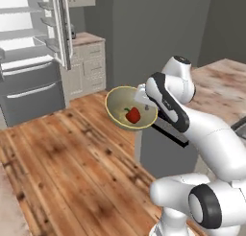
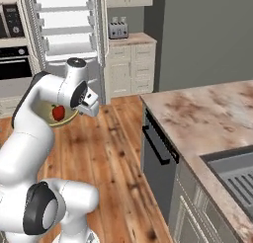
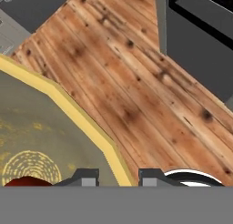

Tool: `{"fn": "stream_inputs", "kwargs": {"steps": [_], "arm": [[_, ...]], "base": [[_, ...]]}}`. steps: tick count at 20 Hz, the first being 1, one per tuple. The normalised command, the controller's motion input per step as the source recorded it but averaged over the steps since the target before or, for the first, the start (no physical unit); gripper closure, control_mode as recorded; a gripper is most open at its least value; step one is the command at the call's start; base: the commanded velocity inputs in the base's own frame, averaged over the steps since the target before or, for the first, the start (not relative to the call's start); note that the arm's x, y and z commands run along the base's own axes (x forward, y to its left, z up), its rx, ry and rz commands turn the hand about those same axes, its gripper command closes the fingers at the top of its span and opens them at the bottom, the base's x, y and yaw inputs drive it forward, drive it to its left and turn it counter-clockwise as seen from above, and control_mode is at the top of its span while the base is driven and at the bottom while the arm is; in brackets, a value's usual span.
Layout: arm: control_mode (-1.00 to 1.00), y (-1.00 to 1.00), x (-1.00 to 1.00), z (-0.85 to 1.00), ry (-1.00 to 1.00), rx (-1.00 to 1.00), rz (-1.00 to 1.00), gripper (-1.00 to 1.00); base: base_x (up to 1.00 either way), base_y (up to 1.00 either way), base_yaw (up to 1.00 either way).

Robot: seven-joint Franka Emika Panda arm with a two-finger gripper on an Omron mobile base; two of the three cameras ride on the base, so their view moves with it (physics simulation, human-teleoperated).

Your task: Move the cup from next to the sink to the open cabinet. Then, move the bowl with the bell pepper to the fridge to clear the area for faucet cleaning.

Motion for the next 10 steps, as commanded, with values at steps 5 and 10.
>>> {"fn": "stream_inputs", "kwargs": {"steps": [5,10], "arm": [[1.0,0.0,0.0,0.0,0.0,0.0,0.0,1.0],[1.0,0.0,0.0,0.0,0.0,0.0,0.0,1.0]], "base": [[1.0,0.18,0.12],[1.0,0.0,0.27]]}}
